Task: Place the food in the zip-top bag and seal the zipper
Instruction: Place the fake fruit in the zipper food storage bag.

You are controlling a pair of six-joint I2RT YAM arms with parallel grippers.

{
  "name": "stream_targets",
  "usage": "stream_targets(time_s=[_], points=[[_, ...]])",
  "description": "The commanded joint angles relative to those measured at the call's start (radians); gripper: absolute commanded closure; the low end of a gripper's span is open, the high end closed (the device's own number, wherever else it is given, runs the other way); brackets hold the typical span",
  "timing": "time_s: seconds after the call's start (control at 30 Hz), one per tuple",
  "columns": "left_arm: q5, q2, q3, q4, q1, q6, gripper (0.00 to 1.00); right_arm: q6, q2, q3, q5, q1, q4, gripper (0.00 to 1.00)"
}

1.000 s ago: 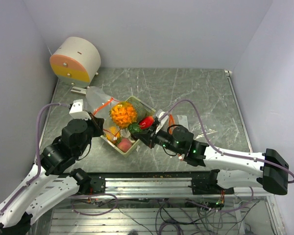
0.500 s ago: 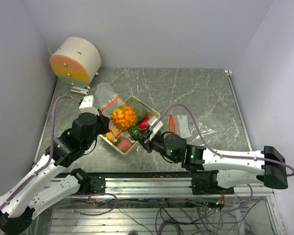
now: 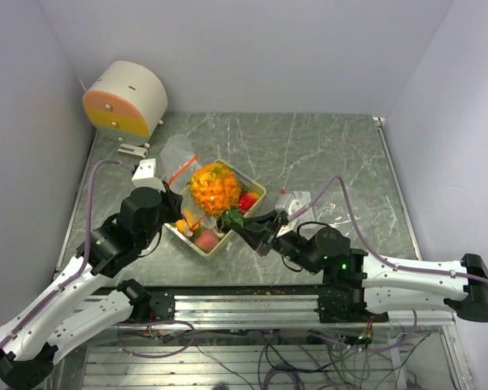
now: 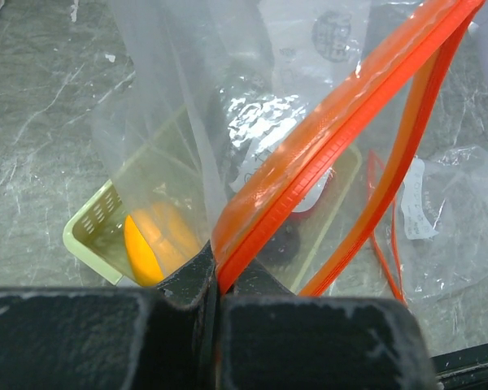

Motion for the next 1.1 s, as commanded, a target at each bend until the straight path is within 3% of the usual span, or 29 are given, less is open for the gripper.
stream_targets(time_s=[0.0, 0.27, 0.63, 1.07], points=[[0.022, -0.005, -0.003, 0.037, 0.004, -0.002, 0.93, -0.002, 0.022, 0.002, -0.128, 0.002, 0.087, 1.00], [0.058, -0.031, 0.012, 0.029, 0.004, 0.000, 0.93, -0.002, 0.039, -0.048, -0.193, 0.002, 0.190, 1.00], [0.127, -0.078, 0.007, 0.047, 0.004, -0.033, 0.93, -0.027, 0.138, -0.081, -0.114, 0.001, 0.294, 1.00], [0.152, -0.110, 0.032, -0.003, 0.004, -0.034, 0.93, -0.078, 0.219, -0.075, 0.174, 0.001, 0.175, 1.00]])
